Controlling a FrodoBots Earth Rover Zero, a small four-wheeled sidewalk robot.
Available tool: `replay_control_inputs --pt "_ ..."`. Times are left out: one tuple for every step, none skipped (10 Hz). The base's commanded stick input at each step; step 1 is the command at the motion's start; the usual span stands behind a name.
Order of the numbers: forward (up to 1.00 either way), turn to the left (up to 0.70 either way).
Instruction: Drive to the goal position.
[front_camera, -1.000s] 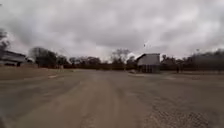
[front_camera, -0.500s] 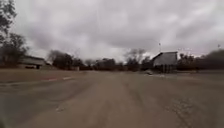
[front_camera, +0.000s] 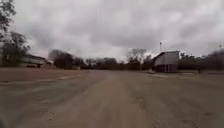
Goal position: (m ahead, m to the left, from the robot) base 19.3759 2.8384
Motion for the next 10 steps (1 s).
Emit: replay_control_inputs --pt "0.7 -0.01" --pt "0.7 -0.01" --pt "0.7 -0.01" --pt "0.7 -0.01" --pt "0.7 -0.01" --pt "0.7 -0.01" --pt "0.7 -0.01" --pt "0.7 -0.01" --pt "0.7 -0.01" --pt "0.7 -0.01"
